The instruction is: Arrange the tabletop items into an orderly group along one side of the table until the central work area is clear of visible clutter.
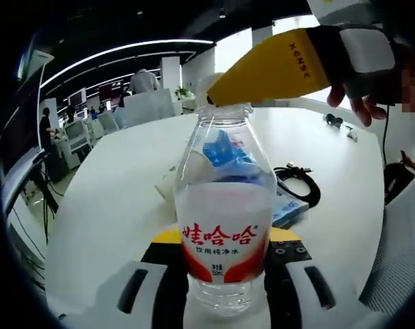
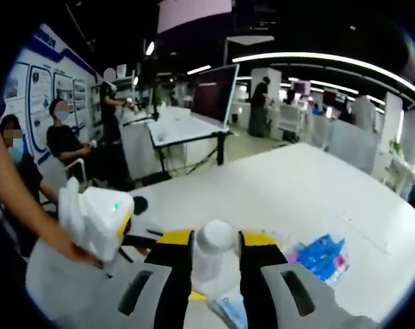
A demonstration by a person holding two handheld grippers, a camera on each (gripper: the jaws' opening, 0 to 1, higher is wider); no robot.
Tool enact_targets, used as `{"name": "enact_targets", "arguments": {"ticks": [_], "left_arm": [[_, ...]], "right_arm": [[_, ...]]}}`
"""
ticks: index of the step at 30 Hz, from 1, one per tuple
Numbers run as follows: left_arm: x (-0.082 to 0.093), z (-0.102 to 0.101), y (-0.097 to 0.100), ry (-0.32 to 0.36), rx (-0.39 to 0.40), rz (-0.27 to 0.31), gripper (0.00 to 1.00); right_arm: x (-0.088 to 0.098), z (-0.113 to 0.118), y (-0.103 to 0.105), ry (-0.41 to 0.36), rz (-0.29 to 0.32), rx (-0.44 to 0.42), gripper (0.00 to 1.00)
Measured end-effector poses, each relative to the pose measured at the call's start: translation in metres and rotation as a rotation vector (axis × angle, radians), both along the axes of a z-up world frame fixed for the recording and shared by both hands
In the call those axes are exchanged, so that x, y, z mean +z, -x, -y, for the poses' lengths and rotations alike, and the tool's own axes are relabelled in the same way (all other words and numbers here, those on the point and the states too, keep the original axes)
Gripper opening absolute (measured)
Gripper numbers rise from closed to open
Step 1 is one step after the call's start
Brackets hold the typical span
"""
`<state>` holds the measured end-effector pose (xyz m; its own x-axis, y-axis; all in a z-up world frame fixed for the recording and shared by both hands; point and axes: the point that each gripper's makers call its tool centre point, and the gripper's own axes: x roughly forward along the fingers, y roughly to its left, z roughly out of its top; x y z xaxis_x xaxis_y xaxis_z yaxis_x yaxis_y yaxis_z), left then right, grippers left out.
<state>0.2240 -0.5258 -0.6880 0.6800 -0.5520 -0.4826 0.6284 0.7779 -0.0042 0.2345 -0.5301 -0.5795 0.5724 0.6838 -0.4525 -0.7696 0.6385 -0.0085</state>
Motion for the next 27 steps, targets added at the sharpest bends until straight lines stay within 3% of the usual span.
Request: {"name": "enact_targets", "arguments": {"ticks": [7,19,27], "left_arm": [[0.001,-0.004,-0.005,0.003,0.018,-0.003,0.41],[0.015,-0.014,-0.021,0.049,0.080,0.036,0.41],[0.020,-0.015,-0.026,0.060,0.094,0.043,0.41]], "right_arm": [[0.003,0.008,-0.003,-0.069,-0.003,-0.040,0.50],[-0.005,0.033,0.002,-0.073,-0.021,-0.087,0.55],[-0.002,0.047,-0.001,-0.098,0.007,-0.124,0.69]]}}
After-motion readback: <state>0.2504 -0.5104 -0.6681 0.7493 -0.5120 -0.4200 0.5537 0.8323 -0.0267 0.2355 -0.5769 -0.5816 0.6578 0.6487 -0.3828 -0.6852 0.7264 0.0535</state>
